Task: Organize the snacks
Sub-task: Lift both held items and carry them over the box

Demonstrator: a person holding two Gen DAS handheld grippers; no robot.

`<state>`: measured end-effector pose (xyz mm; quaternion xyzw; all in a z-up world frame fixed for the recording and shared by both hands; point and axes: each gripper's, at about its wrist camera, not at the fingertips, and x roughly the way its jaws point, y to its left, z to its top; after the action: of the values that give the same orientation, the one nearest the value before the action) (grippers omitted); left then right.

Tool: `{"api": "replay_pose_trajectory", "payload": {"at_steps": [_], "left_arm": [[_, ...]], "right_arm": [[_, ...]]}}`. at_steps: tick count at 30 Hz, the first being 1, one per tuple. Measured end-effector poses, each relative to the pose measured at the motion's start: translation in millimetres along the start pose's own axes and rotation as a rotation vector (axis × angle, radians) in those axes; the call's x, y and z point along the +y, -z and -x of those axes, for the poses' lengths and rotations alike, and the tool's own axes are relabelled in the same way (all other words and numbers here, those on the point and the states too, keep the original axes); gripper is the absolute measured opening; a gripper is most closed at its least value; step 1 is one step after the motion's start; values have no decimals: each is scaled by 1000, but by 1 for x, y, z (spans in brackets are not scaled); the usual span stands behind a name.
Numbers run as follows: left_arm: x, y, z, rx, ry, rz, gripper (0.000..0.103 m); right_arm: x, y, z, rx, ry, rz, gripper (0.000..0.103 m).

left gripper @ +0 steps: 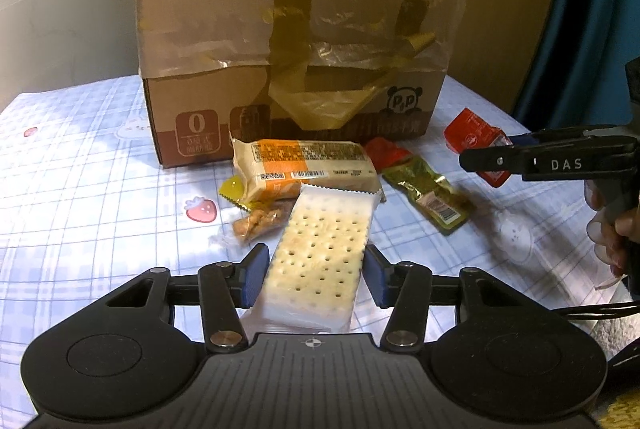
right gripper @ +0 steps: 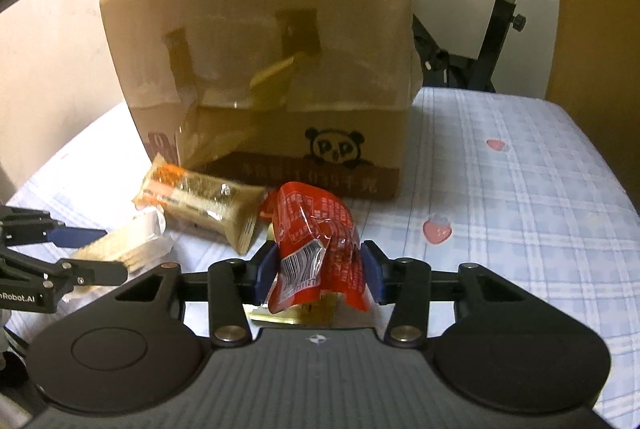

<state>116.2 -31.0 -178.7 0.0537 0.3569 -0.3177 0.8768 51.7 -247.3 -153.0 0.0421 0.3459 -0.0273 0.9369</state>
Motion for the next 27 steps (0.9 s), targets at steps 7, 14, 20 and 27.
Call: {"api": "replay_pose_trajectory", "payload": {"at_steps": [7,14,20,27], "left_arm": [[4,-9,18,-51,16,9,54],[13,-40,61,-186,66,38,54],[8,-81,88,-308,56,4,54],[1,-148,96,-413,-8,-57,54]], "right_arm": [[6,-14,15,-49,-26,8,48],[17,-44,47,-162,-78,39,48],[26,-83,67,-263,-118,88,48],[27,-145,70,-360,-123,145,48]]}}
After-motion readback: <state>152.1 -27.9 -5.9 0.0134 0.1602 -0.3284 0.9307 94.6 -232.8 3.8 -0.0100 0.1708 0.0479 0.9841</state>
